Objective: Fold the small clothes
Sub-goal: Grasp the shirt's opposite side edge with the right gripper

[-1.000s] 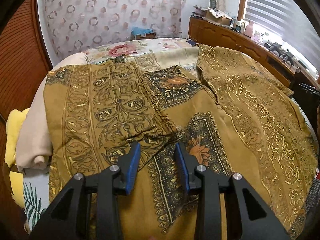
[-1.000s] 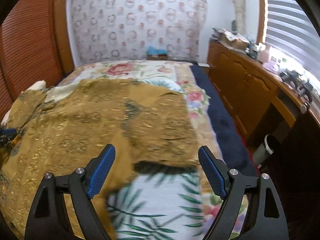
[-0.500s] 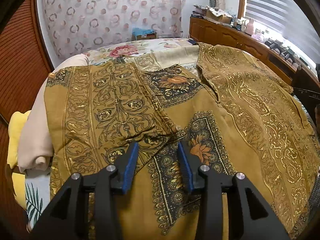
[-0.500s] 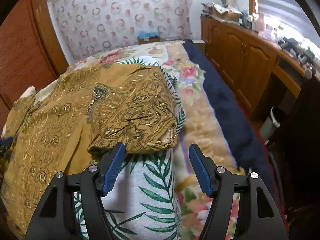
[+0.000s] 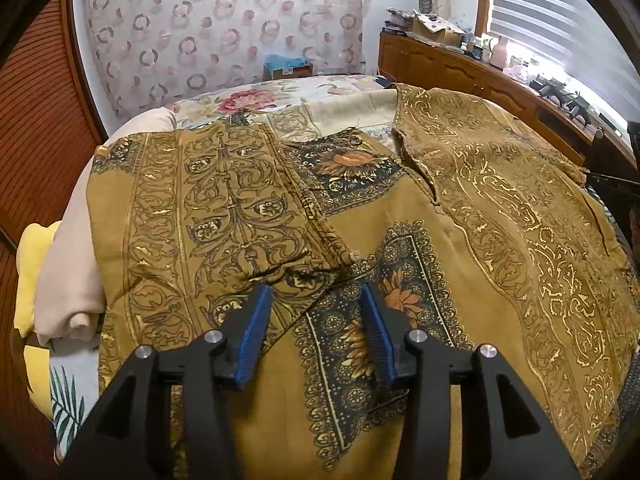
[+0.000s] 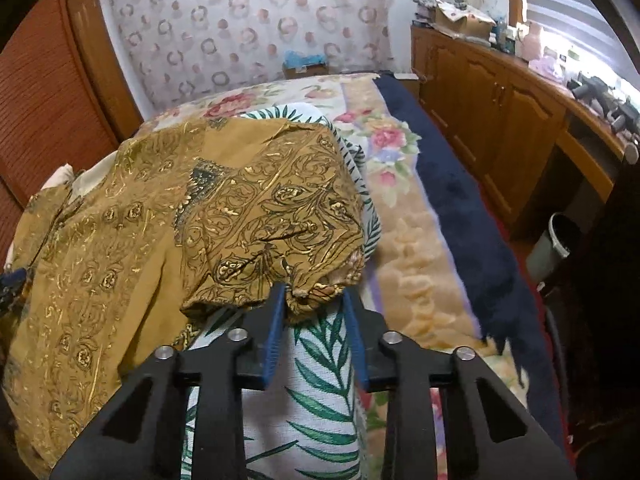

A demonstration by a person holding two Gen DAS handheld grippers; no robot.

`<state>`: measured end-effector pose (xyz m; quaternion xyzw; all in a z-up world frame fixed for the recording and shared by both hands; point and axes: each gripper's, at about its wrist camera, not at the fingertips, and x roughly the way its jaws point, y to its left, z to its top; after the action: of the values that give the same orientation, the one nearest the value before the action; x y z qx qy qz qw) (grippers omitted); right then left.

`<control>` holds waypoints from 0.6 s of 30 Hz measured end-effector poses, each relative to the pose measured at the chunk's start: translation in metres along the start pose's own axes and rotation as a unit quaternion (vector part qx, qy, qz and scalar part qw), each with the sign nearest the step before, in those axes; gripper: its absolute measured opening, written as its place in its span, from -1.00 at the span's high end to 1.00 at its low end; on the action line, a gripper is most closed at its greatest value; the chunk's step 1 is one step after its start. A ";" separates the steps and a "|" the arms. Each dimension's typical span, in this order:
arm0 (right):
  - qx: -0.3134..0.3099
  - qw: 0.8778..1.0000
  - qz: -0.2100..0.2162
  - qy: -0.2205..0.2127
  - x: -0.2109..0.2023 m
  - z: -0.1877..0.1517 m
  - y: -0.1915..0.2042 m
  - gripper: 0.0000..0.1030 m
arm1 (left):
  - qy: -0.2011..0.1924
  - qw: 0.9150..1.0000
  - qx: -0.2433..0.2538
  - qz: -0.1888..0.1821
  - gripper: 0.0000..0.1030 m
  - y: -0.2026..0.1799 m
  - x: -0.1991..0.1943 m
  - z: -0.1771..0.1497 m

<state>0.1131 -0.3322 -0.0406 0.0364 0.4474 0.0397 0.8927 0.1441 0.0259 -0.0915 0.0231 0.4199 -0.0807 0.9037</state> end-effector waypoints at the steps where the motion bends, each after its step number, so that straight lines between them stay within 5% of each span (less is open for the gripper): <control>1: -0.004 1.000 -0.005 -0.004 -0.001 0.001 0.000 0.76 | 0.000 1.000 0.000 -0.001 0.11 0.001 0.000 0.000; 12: -0.072 0.993 0.010 -0.096 -0.034 0.036 0.055 0.85 | 0.001 1.000 -0.002 0.004 0.05 0.000 0.001 0.002; 18: -0.117 0.987 0.052 -0.097 -0.029 0.043 0.112 0.85 | 0.001 1.000 -0.004 0.007 0.04 -0.001 0.001 0.002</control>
<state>0.1262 -0.2253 0.0195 -0.0420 0.3486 0.1343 0.9267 0.1463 0.0249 -0.0909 0.0229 0.4206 -0.0727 0.9040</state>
